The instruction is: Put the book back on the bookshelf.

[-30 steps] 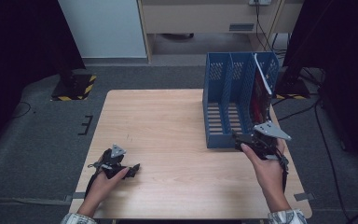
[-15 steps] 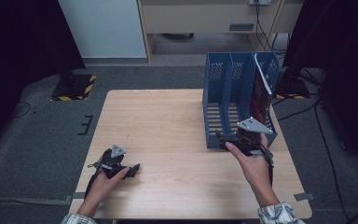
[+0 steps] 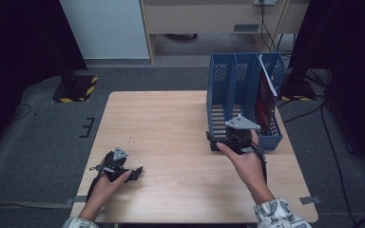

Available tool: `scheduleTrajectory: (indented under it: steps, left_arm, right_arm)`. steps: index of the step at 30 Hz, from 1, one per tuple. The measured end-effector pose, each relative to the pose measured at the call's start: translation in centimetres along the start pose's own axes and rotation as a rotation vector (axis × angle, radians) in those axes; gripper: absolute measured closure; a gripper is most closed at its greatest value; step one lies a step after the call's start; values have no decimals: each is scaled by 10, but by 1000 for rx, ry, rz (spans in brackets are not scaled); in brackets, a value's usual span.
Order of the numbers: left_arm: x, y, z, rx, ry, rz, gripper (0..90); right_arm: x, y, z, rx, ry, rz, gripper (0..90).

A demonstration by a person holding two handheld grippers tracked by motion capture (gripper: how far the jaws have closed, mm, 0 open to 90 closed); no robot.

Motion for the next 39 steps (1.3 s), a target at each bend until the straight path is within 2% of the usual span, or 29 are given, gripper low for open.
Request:
scheduleTrajectory:
  steps: [13,25,39]
  left_arm:
    - [0,0,0,0,1,-2,0]
    - [1,-1,0,2,2,-2,0]
    - [1,-1,-1,2,3,-3,0]
  right_arm:
    - [-21,-14,-16,-12,44,-53,80]
    - [-38,-28,-15,-32,63,-92,84]
    - [-71,-44,-13,-59,109,-159,106]
Point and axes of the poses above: each handheld gripper's, and its own axes: y roughly backward along the jaws, z roughly out of its underside, x roughly to its right, the point moved 2 cm from there along -y, roughly forward along the jaws, and after that the axes turned 3 degrees about z, right-handed, at the moved point
